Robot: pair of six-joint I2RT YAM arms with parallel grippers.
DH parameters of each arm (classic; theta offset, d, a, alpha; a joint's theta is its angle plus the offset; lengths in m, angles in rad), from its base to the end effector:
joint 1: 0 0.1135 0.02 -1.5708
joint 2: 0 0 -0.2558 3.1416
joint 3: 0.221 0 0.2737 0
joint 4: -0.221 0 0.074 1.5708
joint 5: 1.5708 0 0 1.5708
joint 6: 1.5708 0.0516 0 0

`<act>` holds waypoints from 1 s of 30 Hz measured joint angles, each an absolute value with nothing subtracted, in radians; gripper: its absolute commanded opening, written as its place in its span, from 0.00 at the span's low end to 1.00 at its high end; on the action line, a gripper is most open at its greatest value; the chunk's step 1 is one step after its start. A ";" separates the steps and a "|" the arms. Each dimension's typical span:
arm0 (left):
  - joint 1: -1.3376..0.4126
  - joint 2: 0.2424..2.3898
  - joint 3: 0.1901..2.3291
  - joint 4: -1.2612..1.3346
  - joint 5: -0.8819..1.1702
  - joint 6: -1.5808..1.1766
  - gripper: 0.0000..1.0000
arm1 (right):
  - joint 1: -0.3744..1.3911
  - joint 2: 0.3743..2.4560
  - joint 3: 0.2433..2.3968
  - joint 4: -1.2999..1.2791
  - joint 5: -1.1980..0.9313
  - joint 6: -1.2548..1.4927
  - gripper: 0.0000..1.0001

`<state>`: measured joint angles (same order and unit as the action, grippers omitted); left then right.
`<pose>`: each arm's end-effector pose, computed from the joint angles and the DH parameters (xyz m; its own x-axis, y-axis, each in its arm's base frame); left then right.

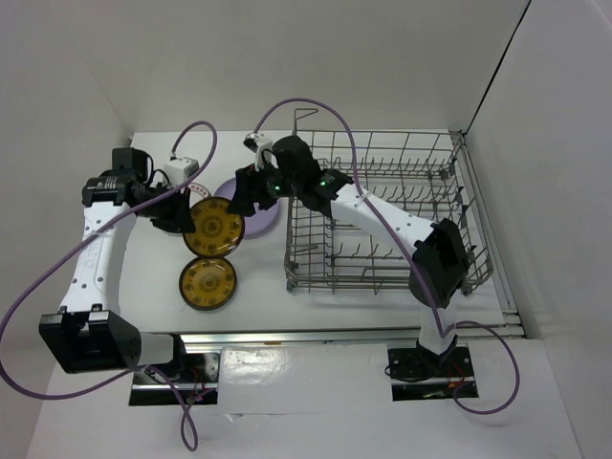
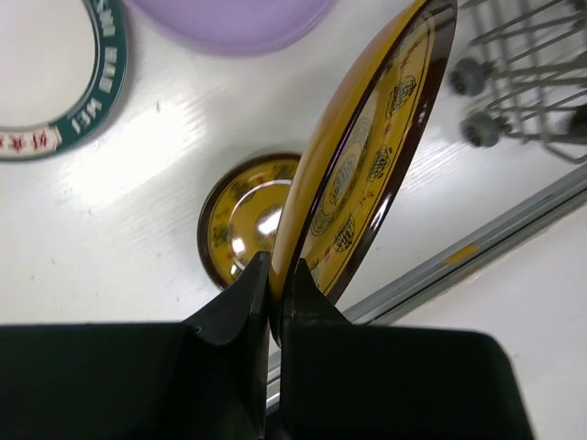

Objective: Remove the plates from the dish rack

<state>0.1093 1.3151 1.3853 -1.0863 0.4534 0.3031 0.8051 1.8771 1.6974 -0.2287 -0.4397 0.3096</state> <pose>0.2817 0.0082 0.3372 -0.7673 0.1857 -0.6138 0.3775 0.9046 -0.1982 0.3178 0.3622 0.3208 -0.5434 -0.1674 -0.8226 -0.7953 0.4163 0.4406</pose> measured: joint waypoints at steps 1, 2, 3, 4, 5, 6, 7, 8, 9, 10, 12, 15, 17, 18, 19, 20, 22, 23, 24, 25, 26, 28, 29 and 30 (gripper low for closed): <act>0.115 1.319 1.370 -1.087 0.435 0.313 0.00 | 0.805 1.877 1.702 -0.234 -0.428 0.310 0.74; 0.119 1.323 1.357 -1.090 0.418 0.319 0.00 | 0.805 1.877 1.704 -0.238 -0.413 0.308 0.74; 0.123 1.327 1.340 -1.092 0.404 0.333 0.00 | 0.805 1.877 1.708 -0.248 -0.393 0.307 0.74; 0.125 1.330 1.322 -1.092 0.392 0.344 0.00 | 0.805 1.876 1.711 -0.258 -0.370 0.306 0.76; 0.128 1.332 1.304 -1.093 0.384 0.354 0.00 | 0.805 1.876 1.713 -0.268 -0.349 0.306 0.76; 0.129 1.333 1.290 -1.095 0.376 0.366 0.00 | 0.805 1.873 1.715 -0.279 -0.324 0.304 0.76; 0.130 1.336 1.273 -1.098 0.370 0.380 0.00 | 0.805 1.869 1.715 -0.290 -0.301 0.301 0.76; 0.130 1.341 1.258 -1.102 0.366 0.394 0.00 | 0.804 1.864 1.715 -0.303 -0.283 0.300 0.76; 0.130 1.347 1.245 -1.103 0.360 0.406 0.00 | 0.802 1.856 1.714 -0.314 -0.263 0.297 0.76; 0.129 1.356 1.231 -1.106 0.353 0.419 0.00 | 0.799 1.846 1.711 -0.321 -0.248 0.295 0.77; 0.129 1.384 1.203 -1.114 0.339 0.445 0.00 | 0.798 1.818 1.702 -0.331 -0.221 0.290 0.77; 0.129 1.429 1.150 -1.115 0.318 0.478 0.00 | 0.798 1.777 1.694 -0.335 -0.194 0.282 0.77; 0.129 1.456 1.121 -1.114 0.303 0.495 0.00 | 0.796 1.761 1.694 -0.336 -0.184 0.276 0.77; 0.129 1.470 1.111 -1.111 0.296 0.498 0.00 | 0.796 1.756 1.694 -0.336 -0.180 0.274 0.77; 0.130 1.483 1.106 -1.107 0.295 0.499 0.00 | 0.796 1.753 1.694 -0.337 -0.179 0.271 0.77; 0.130 1.496 1.105 -1.106 0.295 0.500 0.00 | 0.796 1.752 1.694 -0.338 -0.178 0.271 0.77; 0.130 1.513 1.102 -1.101 0.303 0.500 0.06 | 0.796 1.752 1.694 -0.342 -0.176 0.270 0.77; 0.130 1.519 1.100 -1.100 0.308 0.500 0.10 | 0.796 1.752 1.694 -0.348 -0.175 0.270 0.77; 0.130 1.525 1.097 -1.098 0.311 0.500 0.16 | 0.796 1.752 1.694 -0.352 -0.174 0.270 0.77; 0.131 1.531 1.094 -1.095 0.313 0.499 0.21 | 0.796 1.752 1.694 -0.354 -0.173 0.270 0.77; 0.131 1.538 1.092 -1.098 0.318 0.498 0.32 | 0.796 1.752 1.694 -0.355 -0.173 0.267 0.77; 0.130 1.557 1.087 -1.092 0.311 0.500 0.41 | 0.796 1.752 1.694 -0.358 -0.171 0.266 0.77; 0.130 1.569 1.083 -1.084 0.298 0.502 0.45 | 0.796 1.752 1.694 -0.360 -0.171 0.264 0.77; 0.130 1.581 1.077 -1.076 0.289 0.502 0.52 | 0.794 1.752 1.694 -0.361 -0.170 0.263 0.77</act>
<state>0.1295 1.5814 1.0775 -1.0756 0.2893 0.5022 0.7937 1.7519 1.6939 -0.3607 -0.1699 0.2626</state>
